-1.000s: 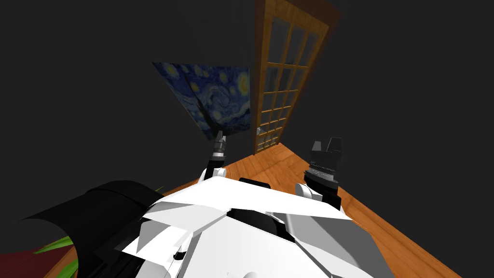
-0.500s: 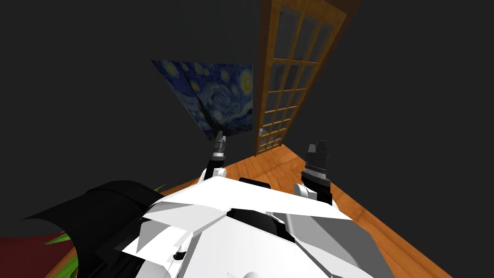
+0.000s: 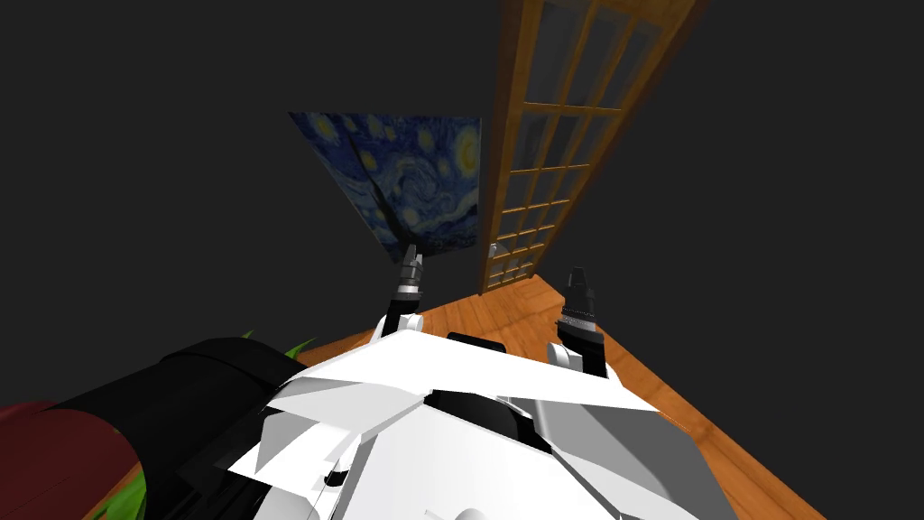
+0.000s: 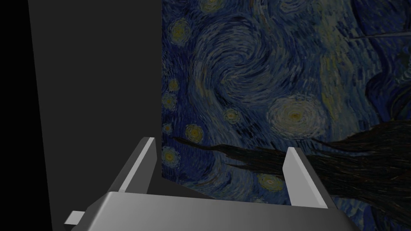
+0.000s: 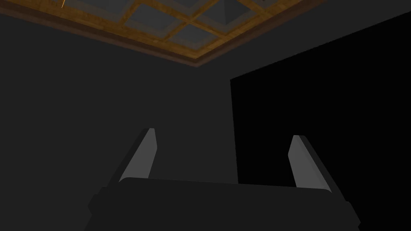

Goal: Pull the door open

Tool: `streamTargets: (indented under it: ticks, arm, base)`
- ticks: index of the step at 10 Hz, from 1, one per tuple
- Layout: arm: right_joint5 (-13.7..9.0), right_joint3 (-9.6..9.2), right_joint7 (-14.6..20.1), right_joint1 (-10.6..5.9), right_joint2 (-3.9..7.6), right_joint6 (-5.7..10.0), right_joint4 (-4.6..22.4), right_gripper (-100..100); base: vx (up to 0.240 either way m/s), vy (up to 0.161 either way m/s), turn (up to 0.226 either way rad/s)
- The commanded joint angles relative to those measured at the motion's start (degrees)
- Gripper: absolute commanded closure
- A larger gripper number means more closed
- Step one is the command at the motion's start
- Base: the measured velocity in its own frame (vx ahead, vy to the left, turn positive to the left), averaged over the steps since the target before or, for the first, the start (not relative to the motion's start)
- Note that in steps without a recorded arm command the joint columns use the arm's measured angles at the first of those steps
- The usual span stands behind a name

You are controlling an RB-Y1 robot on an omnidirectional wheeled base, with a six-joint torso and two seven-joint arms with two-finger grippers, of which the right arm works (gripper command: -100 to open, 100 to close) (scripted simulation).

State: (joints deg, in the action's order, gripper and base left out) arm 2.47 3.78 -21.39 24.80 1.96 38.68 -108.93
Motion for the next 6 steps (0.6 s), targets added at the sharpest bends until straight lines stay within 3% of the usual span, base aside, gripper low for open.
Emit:
streamTargets:
  ticks: [1, 4, 6]
  arm:
    - [0.2, 0.41, -0.8, -0.53, 0.47, 0.68, 2.1, -100]
    - [1.8, 1.08, -5.3, -2.53, 1.42, 1.92, 8.1, -100]
    - [2.4, 1.31, -6.8, -3.23, 1.72, 2.36, 10.4, -100]
  base:
    - [0.063, -0.012, 0.044]
    - [0.072, -0.02, 0.134]
    - [0.082, -0.023, 0.096]
